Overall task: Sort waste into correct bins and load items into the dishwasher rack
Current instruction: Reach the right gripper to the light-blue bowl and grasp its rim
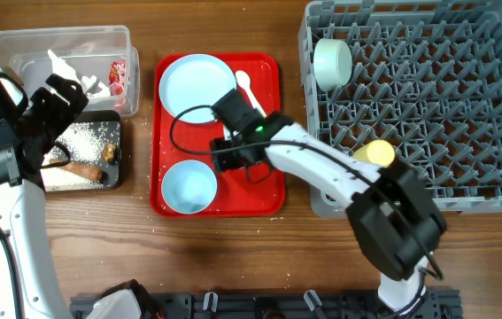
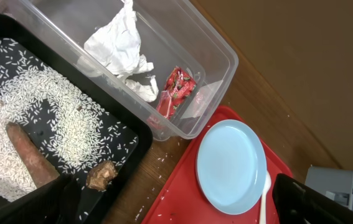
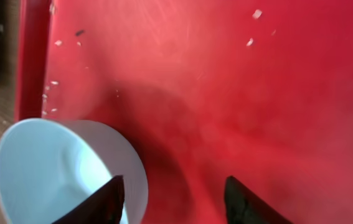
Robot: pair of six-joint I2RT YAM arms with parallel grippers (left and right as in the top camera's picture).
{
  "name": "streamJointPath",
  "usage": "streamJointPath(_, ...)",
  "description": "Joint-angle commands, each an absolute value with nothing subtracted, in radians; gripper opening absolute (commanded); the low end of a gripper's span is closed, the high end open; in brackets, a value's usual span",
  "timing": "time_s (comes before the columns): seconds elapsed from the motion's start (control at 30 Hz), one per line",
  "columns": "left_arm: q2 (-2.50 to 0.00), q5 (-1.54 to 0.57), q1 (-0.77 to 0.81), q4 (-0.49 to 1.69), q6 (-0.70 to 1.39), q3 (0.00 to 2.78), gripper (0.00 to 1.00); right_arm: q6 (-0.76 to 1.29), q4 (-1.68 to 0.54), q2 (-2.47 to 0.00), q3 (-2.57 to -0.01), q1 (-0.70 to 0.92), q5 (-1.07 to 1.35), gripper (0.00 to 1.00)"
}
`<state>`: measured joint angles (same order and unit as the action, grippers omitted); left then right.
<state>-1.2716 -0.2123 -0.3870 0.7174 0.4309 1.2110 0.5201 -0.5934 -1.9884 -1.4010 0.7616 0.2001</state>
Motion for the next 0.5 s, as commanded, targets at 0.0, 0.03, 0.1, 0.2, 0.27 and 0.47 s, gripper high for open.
streamJointPath(0.0,-1.273,-0.227,-0.385,0.715,0.415,1.222,1.0,0.58,-0.588,-2.04,-1.392,0.783,0.168,0.47)
streamJointPath(0.03,-1.273,-0.227,-0.385,0.715,0.415,1.222,1.0,0.58,-0.59,-2.049,-1.392,0.785,0.168,0.43)
streamJointPath(0.1,-1.273,-0.227,-0.385,0.715,0.415,1.222,1.0,0.58,-0.577,-2.072,-1.392,0.785,0.183,0.36)
streamJointPath(0.2,-1.273,-0.227,-0.385,0.715,0.415,1.222,1.0,0.587,-0.57,-2.072,-1.398,0.785,0.192,0.28)
streamJointPath(0.27,-1.273,-0.227,-0.385,0.715,0.415,1.222,1.0,0.585,-0.575,-2.069,-1.417,0.777,0.191,0.4)
streamJointPath(0.47,-1.273,-0.227,-0.385,0.715,0.415,1.222,1.0,0.479,-0.621,-1.977,-1.482,0.719,0.257,0.52)
